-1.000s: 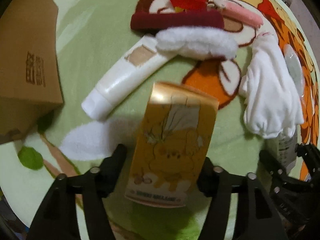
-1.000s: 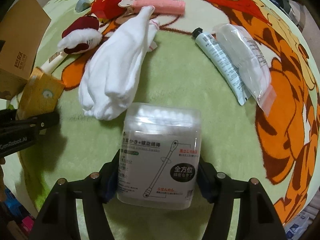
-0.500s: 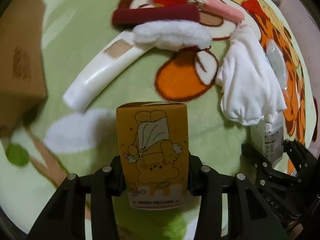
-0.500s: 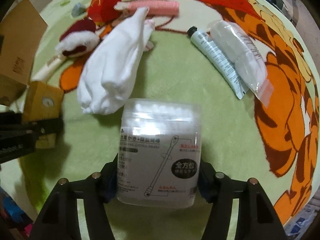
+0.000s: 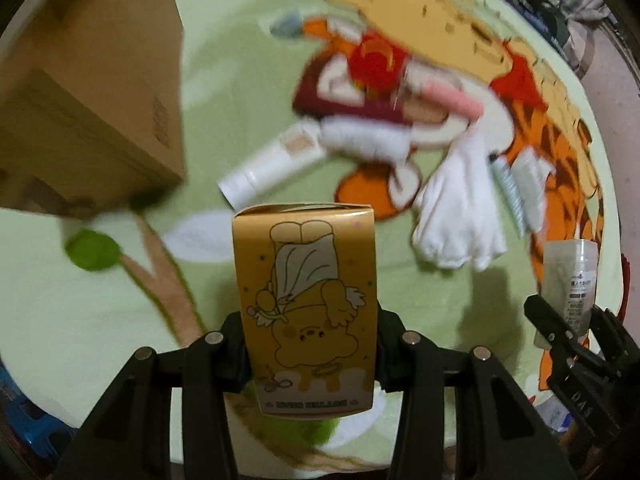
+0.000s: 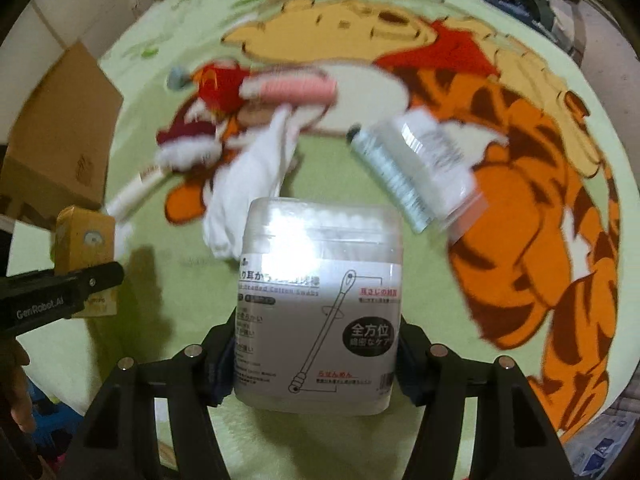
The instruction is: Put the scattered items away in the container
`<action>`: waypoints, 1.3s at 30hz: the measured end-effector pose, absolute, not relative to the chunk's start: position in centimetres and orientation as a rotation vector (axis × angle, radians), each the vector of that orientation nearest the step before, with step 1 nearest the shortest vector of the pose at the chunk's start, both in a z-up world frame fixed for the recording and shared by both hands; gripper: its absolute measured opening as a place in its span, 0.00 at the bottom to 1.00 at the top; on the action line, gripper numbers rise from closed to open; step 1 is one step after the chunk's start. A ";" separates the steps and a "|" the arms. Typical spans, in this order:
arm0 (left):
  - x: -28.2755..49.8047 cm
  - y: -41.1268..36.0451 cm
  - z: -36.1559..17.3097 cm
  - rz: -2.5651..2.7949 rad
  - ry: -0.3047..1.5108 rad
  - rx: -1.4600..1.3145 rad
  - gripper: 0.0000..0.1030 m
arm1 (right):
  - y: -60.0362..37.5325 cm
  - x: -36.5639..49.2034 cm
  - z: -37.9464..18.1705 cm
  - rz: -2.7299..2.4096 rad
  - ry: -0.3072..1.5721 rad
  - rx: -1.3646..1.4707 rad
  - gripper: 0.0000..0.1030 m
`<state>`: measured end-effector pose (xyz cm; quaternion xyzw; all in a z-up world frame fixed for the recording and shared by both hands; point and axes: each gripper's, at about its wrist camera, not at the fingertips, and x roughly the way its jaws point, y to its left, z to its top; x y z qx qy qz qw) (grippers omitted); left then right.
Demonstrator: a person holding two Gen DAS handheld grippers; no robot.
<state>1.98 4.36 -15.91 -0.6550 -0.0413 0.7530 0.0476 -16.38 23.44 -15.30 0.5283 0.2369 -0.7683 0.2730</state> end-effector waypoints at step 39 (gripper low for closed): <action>-9.7 -14.5 3.4 2.843 -0.101 -1.708 0.44 | 0.0 -1.3 3.7 -1.851 0.578 0.761 0.62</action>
